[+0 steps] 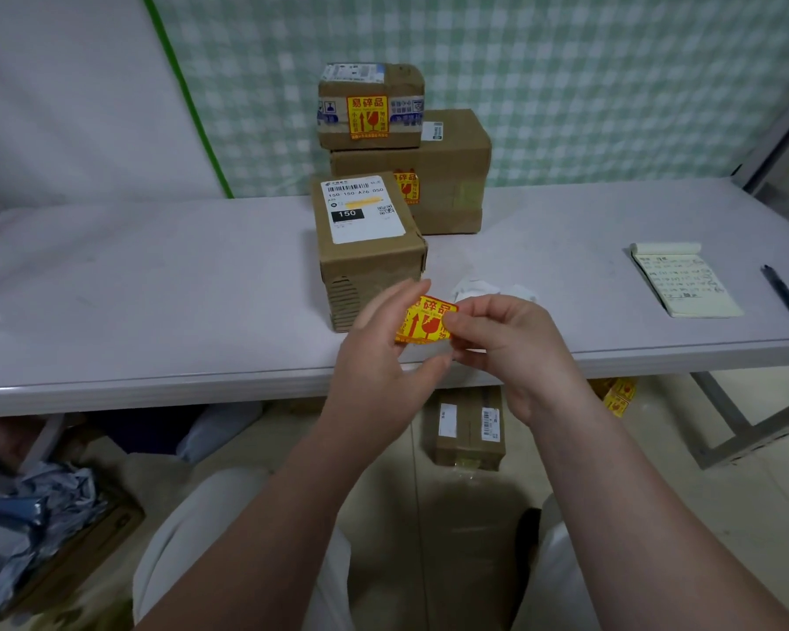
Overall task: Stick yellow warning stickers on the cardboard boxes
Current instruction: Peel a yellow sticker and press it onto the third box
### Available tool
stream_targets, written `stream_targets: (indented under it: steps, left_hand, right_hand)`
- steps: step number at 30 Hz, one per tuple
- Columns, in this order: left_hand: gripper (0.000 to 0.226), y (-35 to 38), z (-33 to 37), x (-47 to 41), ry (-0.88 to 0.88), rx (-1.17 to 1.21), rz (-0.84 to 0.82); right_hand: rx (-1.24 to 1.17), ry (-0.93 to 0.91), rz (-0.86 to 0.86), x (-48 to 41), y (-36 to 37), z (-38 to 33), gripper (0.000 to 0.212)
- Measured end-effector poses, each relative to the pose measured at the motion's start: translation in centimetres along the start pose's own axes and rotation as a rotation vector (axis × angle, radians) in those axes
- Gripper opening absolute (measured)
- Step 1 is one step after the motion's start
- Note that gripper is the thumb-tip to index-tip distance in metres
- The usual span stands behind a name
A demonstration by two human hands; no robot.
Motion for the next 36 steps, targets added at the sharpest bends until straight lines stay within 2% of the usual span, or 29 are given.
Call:
stream_targets:
  steps: [3,7,11,18,22,30,34,36]
  left_hand:
    - [0.048,-0.4,-0.8,0.7,-0.094,0.087,-0.004]
    - [0.024,-2.6,-2.7,1.2,-0.244,0.064,0.186]
    - [0.009,-3.6,-3.8,1.3,-0.341,0.109,0.225]
    - [0.009,-4.6,-4.2,0.9,-0.379,0.104,0.288]
    - [0.008,-4.7,-4.4,0.0,-0.385,0.070,0.318]
    - [0.006,-3.6,-5.9,-2.1,-0.362,-0.027,0.355]
    - [0.007,-3.4,-6.8,-2.5,-0.398,-0.061,0.407]
    - [0.010,-3.2,-7.2,-2.9,-0.368,-0.046,0.405]
  right_hand:
    - [0.036,-0.025,0.031,0.0,-0.2,0.1,0.009]
    - [0.130,0.001,-0.054,0.1,1.0,0.9,0.004]
    - [0.144,-0.014,-0.068,0.1,2.3,1.3,0.003]
    - [0.176,-0.053,0.086,-1.0,3.2,1.6,0.019]
    - [0.208,-0.130,0.159,-1.9,3.4,1.1,0.005]
    - [0.344,-0.247,0.273,-4.4,4.3,0.8,0.011]
    - [0.354,-0.221,0.307,-5.5,4.7,1.5,0.007]
    - [0.337,-0.224,0.294,-5.9,4.9,1.6,0.012]
Point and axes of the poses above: each hand's wrist, its own x-axis away from the middle knuckle, its own y-axis out of the palm, z = x × y, the point moved 6 cm from there along -x, towards the middle knuckle, and after that the axes turned 6 degrees about y, right-handed, at the moved point
